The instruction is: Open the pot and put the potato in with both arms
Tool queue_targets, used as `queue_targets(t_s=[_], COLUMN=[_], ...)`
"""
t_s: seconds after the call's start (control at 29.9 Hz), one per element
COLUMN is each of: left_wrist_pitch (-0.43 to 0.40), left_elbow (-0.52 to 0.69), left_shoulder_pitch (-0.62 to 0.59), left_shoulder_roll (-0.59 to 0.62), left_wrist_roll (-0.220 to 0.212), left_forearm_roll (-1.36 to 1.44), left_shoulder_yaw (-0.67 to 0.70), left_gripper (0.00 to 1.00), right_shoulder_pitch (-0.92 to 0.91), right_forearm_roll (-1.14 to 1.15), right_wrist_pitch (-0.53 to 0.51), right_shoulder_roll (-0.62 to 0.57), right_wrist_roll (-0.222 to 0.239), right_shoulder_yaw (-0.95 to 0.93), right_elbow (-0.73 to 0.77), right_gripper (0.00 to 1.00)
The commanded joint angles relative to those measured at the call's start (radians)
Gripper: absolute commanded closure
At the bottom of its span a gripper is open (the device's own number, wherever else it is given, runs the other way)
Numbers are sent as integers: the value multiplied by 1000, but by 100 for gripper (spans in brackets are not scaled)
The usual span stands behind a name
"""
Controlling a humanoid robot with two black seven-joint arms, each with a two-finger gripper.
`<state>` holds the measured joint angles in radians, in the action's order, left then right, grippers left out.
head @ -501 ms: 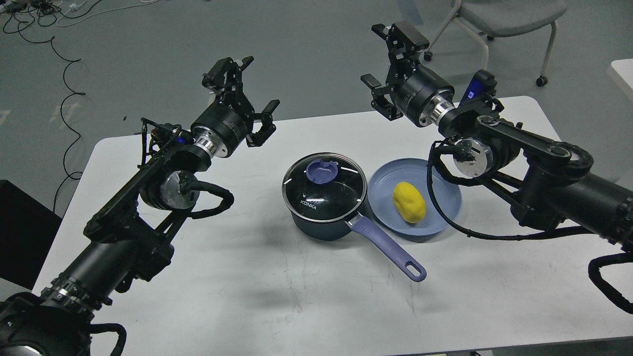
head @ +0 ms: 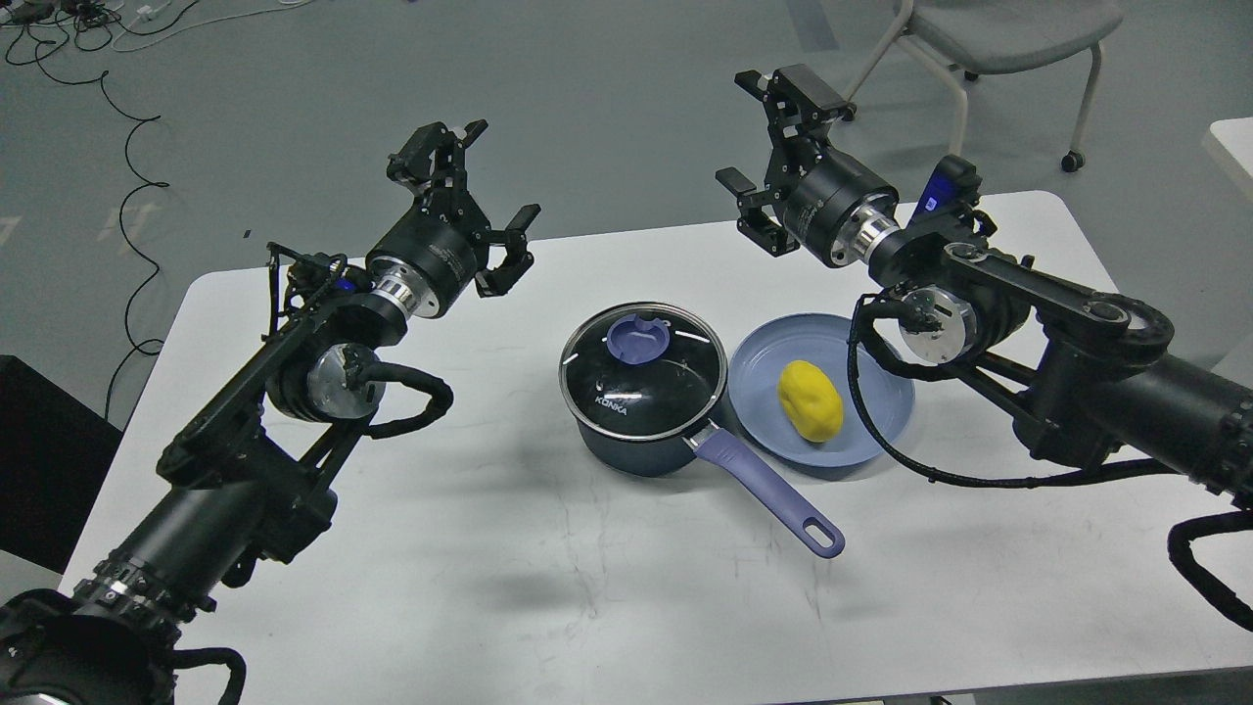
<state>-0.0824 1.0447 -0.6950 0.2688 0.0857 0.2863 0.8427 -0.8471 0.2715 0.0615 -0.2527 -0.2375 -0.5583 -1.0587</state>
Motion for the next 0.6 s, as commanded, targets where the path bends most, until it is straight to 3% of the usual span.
queue_targets(t_s=[0.0, 0.57], left_wrist_pitch=[-2, -5], left_elbow=[2, 9], left_shoulder_pitch=[5, 6], left_shoulder_roll=[-5, 3], left_wrist_roll=[-3, -6], left_forearm_roll=[1, 2], left_shoulder_yaw=[15, 13], left_gripper=[2, 2], right_shoulder_pitch=[2, -1], right_forearm_roll=[0, 0], right_wrist_pitch=[-2, -3], right_shoulder_roll=[-2, -5], right_wrist_roll=[-2, -2], right_shoulder_yaw=[-2, -9], right_elbow=[-1, -14], right_gripper=[0, 0])
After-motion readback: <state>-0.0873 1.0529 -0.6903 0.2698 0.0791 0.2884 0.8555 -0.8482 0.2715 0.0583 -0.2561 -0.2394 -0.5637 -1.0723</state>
